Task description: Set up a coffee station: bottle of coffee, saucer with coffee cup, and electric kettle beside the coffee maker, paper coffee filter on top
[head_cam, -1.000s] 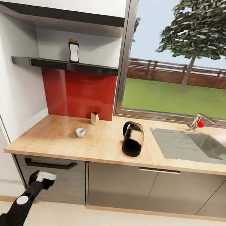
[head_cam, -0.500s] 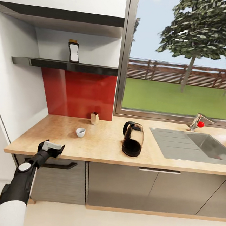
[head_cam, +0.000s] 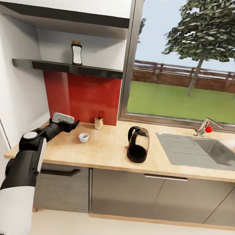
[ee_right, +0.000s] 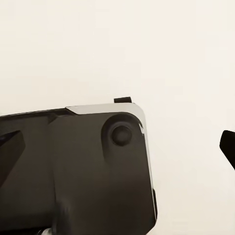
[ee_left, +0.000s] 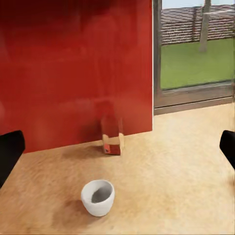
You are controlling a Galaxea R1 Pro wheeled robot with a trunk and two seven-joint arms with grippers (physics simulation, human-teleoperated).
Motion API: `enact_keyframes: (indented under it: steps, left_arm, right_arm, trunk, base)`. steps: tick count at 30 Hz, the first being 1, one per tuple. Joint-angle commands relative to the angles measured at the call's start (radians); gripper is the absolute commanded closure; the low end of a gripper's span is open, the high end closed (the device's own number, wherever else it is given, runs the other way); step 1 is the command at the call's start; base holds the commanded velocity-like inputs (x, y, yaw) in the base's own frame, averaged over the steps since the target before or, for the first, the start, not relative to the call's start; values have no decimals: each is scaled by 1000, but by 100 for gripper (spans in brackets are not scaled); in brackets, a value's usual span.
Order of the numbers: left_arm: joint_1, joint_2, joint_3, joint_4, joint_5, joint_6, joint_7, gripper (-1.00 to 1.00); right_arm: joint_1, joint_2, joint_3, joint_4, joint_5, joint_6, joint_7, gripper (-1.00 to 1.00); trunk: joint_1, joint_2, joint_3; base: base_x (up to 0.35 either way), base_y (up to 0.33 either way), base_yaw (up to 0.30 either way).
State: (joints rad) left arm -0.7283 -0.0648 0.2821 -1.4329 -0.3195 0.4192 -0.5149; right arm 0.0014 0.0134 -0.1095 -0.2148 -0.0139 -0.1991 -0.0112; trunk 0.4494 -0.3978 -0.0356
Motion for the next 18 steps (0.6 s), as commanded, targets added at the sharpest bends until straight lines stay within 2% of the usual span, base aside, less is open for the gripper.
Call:
enact_keyframes:
  steps: [1, 3, 4, 8, 9, 12, 13, 14, 18]
  left_arm:
    - [-39, -3, -1, -6, -7, 33, -10, -100]
    - [-125, -5, -5, -12, -5, 108, -10, -100]
    - [-219, -7, -9, -14, -5, 192, -9, -100]
    - [-328, -7, -48, -6, -10, 253, 2, -100]
    - [-379, -7, -70, -3, -9, 283, 38, -100]
    - [-448, -8, -105, 17, -8, 332, 83, -100]
    - [-533, -9, -126, 92, -7, 355, 114, -100]
    - [-614, -8, -131, 193, -8, 359, 152, -100]
    - [-710, -7, -133, 322, -7, 354, 216, -100]
  right_arm:
    - [0, 1, -5, -2, -1, -2, 0, -100]
    - [0, 0, -5, -2, -1, -2, 0, -100]
    - [0, 0, -5, -2, -1, -2, 0, -100]
    - [0, 3, -4, 0, -2, -2, 1, -100]
    - [0, 5, -4, 0, -3, -2, 1, -100]
    - [0, 6, -4, 0, -3, -2, 1, -100]
    - [0, 7, -4, 0, -3, -2, 1, -100]
    - [0, 8, -4, 0, -3, -2, 1, -100]
    - [0, 8, -6, -1, -5, -2, 2, -100]
  trunk:
    - [1, -2, -2]
    - [1, -2, -2]
    - [1, -2, -2]
    - [1, -2, -2]
    - [1, -2, -2]
    - [1, -2, -2]
    - [1, -2, -2]
    - [1, -2, -2]
    - [1, -2, -2]
  base:
    - [0, 0, 0]
    - [0, 0, 0]
    - [0, 0, 0]
    - [0, 0, 0]
    - [0, 0, 0]
    - [0, 0, 0]
    - [0, 0, 0]
    - [0, 0, 0]
    - [0, 0, 0]
